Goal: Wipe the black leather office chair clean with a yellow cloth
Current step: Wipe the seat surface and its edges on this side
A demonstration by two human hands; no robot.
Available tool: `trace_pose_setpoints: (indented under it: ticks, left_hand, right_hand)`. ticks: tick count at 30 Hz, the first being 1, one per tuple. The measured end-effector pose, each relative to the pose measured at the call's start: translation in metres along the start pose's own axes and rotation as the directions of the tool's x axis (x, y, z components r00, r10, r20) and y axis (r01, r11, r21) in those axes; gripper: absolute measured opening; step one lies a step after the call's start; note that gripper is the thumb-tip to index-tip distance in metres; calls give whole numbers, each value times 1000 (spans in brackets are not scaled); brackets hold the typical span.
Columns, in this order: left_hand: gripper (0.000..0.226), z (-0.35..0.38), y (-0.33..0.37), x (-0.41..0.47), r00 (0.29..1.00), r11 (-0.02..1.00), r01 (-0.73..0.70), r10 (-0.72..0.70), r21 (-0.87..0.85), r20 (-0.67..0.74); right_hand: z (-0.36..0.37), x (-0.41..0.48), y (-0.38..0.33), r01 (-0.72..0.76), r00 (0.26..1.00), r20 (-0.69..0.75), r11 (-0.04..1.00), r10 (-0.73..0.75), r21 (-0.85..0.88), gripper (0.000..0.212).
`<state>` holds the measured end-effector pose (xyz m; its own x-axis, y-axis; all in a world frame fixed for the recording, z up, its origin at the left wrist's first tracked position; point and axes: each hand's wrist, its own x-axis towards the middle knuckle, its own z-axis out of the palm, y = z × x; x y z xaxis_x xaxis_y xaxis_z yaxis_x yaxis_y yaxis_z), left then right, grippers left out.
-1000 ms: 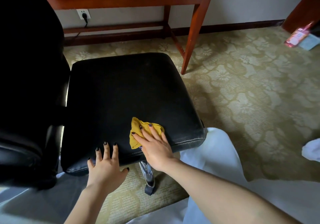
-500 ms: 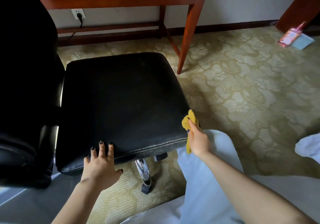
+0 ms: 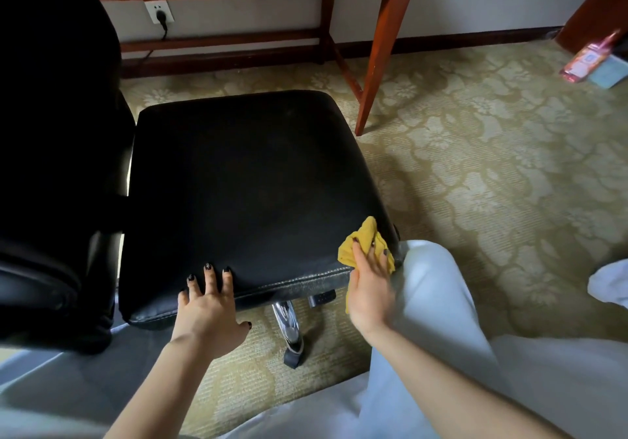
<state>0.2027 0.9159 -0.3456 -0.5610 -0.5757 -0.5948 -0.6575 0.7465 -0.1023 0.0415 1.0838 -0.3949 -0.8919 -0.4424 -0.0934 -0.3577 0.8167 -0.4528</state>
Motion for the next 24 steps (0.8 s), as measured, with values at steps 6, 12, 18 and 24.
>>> trace_pose_setpoints:
  ticks: [6,12,18,24]
  left_hand:
    - [94,11,1,-7,996,998,14,-19,-56,-93]
    - [84,28,-20,-17,979,994,-28,6,-107,-202]
    - [90,49,-48,-32,982,994,25,-44,-107,-185]
    - [90,49,-52,-34,982,999,3,-11,-43,-186]
  right_hand:
    - [26,-33,-33,355,934,73,931,-349,-85,64]
    - [42,-36,-71,634,760,272,766,-590,-107,61]
    - [26,-17,-56,762,627,305,646,-717,-49,51]
    - [-1,2,-7,585,811,117,803,-573,-116,46]
